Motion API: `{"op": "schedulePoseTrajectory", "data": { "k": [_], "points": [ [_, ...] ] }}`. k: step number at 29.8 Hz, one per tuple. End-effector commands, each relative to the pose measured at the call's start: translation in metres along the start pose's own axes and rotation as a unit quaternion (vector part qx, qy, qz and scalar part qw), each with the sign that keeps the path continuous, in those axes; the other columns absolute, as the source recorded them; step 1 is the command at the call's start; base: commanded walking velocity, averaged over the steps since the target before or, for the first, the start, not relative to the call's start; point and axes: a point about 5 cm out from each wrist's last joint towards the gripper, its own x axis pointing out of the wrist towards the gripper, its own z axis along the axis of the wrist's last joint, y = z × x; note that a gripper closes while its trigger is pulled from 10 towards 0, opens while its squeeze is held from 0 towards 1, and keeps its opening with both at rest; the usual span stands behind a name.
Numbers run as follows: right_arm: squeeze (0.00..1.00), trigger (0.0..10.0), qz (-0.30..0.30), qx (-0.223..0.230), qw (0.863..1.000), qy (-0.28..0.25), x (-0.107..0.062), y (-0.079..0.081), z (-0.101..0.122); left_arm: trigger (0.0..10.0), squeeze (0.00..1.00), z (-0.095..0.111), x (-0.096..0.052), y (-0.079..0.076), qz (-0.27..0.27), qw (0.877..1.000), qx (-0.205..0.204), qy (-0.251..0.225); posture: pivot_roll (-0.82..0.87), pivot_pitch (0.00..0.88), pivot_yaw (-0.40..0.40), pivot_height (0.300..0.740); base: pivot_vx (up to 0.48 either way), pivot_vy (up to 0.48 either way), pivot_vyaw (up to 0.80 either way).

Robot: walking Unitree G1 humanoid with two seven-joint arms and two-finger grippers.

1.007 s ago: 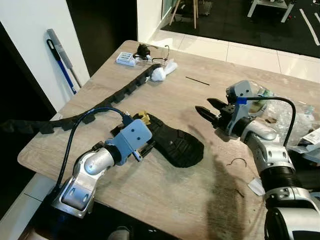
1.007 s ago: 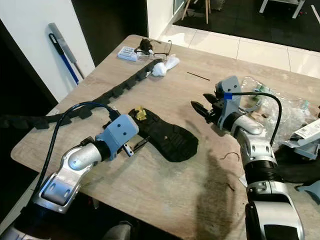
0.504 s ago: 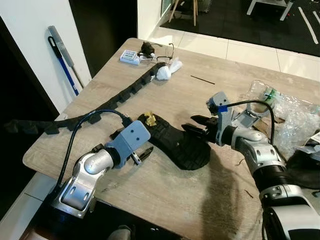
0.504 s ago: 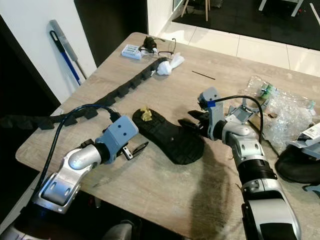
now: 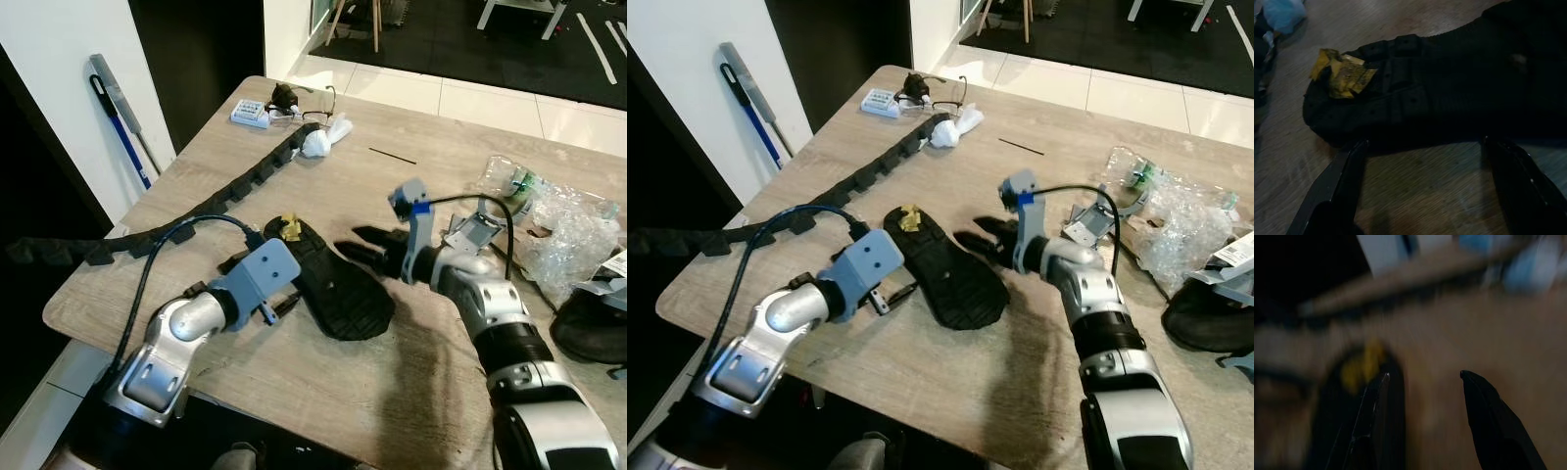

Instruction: Picking trash to rubbish bin

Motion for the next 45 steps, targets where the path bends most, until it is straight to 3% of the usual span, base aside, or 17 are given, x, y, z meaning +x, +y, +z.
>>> {"op": "schedulePoseTrajectory", "data": {
  "k": [1,12,13,15,17,19,20,21,22,23,29,31,32,33,35,38,45],
  "points": [
    [0.00,10.0,-0.004,0.013,0.999,-0.043,0.001,0.000,0.018,10.0,0.00,-0.004,0.003,-0.012,-0.022,1.000,-0.001,0.014,0.06,0.188,0.015,0.740,0.000,0.000,0.00],
    [0.00,10.0,0.010,0.029,0.994,-0.107,0.007,0.007,0.048,10.0,0.00,0.005,0.006,-0.013,-0.015,1.000,-0.002,-0.009,0.06,0.193,0.015,0.740,0.000,0.000,0.00],
    [0.00,10.0,-0.001,0.004,0.996,-0.088,0.005,0.004,0.044,10.0,0.00,0.003,0.005,-0.011,-0.009,1.000,0.001,-0.005,0.06,0.193,0.015,0.740,0.000,0.000,0.00],
    [0.00,10.0,-0.008,-0.001,0.998,-0.063,0.002,0.000,0.037,10.0,0.00,-0.001,0.002,-0.006,-0.001,1.000,0.003,0.003,0.06,0.196,0.013,0.740,0.000,0.000,0.00],
    [0.00,10.0,-0.011,0.000,0.999,-0.044,-0.001,-0.003,0.031,10.0,0.00,-0.003,0.000,-0.002,0.006,1.000,0.004,0.009,0.06,0.199,0.013,0.740,0.000,0.000,0.00],
    [0.00,10.0,0.010,0.023,1.000,0.004,-0.007,0.001,0.011,10.0,0.00,-0.009,-0.005,0.007,0.020,1.000,0.001,0.018,0.06,0.202,0.014,0.740,0.000,0.000,0.00],
    [0.25,10.0,0.022,0.037,0.999,0.021,-0.009,0.005,0.001,10.0,0.00,-0.010,-0.007,0.009,0.024,1.000,-0.002,0.018,0.06,0.202,0.014,0.740,0.000,0.000,0.00],
    [0.25,10.0,0.022,0.037,0.999,0.021,-0.009,0.005,0.001,10.0,0.00,-0.010,-0.007,0.009,0.024,1.000,-0.002,0.018,0.06,0.202,0.014,0.740,0.000,0.000,0.00],
    [0.66,10.0,0.030,0.046,0.998,0.035,-0.010,0.008,-0.007,10.0,0.00,-0.010,-0.008,0.011,0.028,0.999,-0.004,0.018,0.06,0.204,0.015,0.740,0.000,0.000,0.00],
    [1.00,10.0,0.036,0.057,0.997,0.045,-0.010,0.012,-0.015,10.0,0.00,-0.010,-0.008,0.011,0.028,0.999,-0.004,0.018,0.06,0.208,0.017,0.740,0.000,0.000,0.00],
    [1.00,10.0,0.038,0.100,0.993,0.049,-0.009,0.018,-0.029,10.0,0.00,-0.011,-0.007,0.011,0.030,0.999,-0.003,0.021,0.06,0.211,0.019,0.740,0.000,0.000,0.00],
    [1.00,10.0,0.028,0.135,0.990,0.044,-0.007,0.019,-0.036,10.0,0.00,-0.009,-0.007,0.011,0.030,0.999,-0.004,0.018,0.06,0.215,0.019,0.740,0.000,0.000,0.00],
    [0.89,10.0,0.022,0.148,0.988,0.044,-0.007,0.019,-0.039,10.0,0.00,-0.008,-0.007,0.011,0.031,0.999,-0.004,0.016,0.06,0.216,0.019,0.740,0.000,0.000,0.00],
    [0.06,10.0,0.019,0.161,0.986,0.044,-0.006,0.019,-0.041,10.0,0.00,-0.007,-0.006,0.012,0.033,0.999,-0.005,0.014,0.06,0.216,0.020,0.740,0.000,0.000,0.00],
    [0.00,10.0,0.018,0.172,0.984,0.043,-0.006,0.019,-0.042,10.0,0.00,-0.006,-0.006,0.012,0.036,0.999,-0.008,0.011,0.06,0.216,0.020,0.740,0.000,0.000,0.00],
    [0.00,10.0,0.014,0.211,0.976,0.047,-0.007,0.020,-0.044,10.0,0.00,0.000,-0.003,0.008,0.028,0.999,-0.015,-0.007,0.06,0.216,0.019,0.740,0.000,0.000,0.00],
    [0.00,10.0,0.040,0.258,0.964,0.051,-0.004,0.029,-0.043,10.0,0.00,0.006,0.001,-0.001,0.013,1.000,-0.019,-0.019,0.06,0.216,0.019,0.740,0.000,0.000,0.00]
  ]
}}
